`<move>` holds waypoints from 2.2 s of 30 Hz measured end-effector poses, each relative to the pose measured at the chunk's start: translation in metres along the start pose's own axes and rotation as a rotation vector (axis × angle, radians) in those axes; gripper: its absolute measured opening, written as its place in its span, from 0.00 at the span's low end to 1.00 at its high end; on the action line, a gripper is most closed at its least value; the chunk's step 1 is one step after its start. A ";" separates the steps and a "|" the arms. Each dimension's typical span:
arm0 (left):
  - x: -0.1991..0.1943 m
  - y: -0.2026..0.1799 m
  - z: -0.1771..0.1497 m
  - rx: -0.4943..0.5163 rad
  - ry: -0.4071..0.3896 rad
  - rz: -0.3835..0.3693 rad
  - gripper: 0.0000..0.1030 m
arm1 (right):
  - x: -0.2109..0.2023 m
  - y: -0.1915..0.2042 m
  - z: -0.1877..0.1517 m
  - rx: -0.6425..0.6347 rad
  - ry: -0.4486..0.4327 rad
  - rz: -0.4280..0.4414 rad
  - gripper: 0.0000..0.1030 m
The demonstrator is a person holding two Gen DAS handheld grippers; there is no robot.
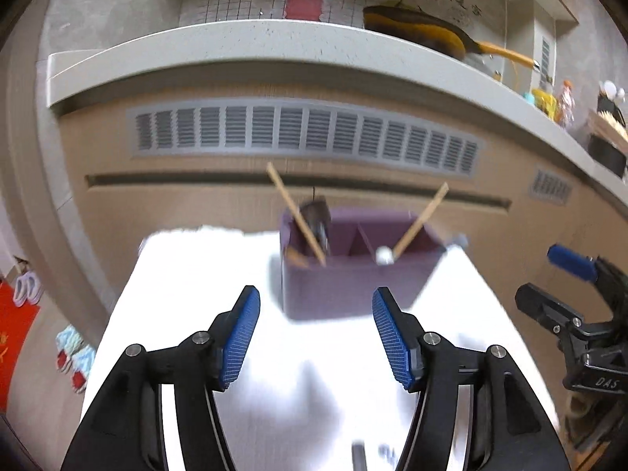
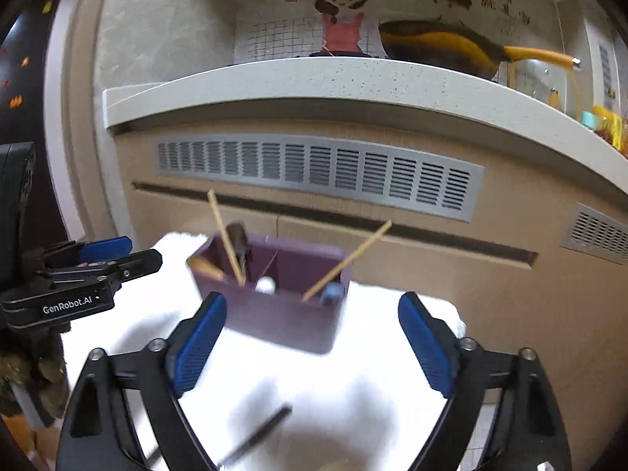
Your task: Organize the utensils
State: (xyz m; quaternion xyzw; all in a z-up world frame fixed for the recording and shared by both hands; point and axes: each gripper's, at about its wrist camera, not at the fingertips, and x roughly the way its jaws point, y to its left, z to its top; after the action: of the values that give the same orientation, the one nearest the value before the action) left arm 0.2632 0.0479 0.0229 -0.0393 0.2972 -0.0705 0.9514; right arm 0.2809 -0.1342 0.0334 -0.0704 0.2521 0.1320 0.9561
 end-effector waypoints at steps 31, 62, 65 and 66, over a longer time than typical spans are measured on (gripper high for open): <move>-0.057 -0.038 -0.190 0.083 0.328 -0.027 0.47 | -0.076 0.041 -0.146 -0.119 0.197 0.127 0.99; -0.116 0.010 -0.089 -0.006 -0.086 0.035 0.33 | -0.037 0.054 -0.128 -0.181 0.252 0.268 0.60; -0.118 0.014 -0.082 -0.022 -0.099 0.036 0.33 | -0.027 0.063 -0.129 -0.195 0.274 0.297 0.52; -0.118 0.015 -0.080 -0.024 -0.104 0.035 0.33 | -0.025 0.070 -0.131 -0.219 0.272 0.295 0.52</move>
State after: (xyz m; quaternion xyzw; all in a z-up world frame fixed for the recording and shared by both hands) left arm 0.1228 0.0786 0.0214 -0.0492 0.2486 -0.0479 0.9662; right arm 0.1794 -0.0995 -0.0723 -0.1535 0.3703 0.2861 0.8703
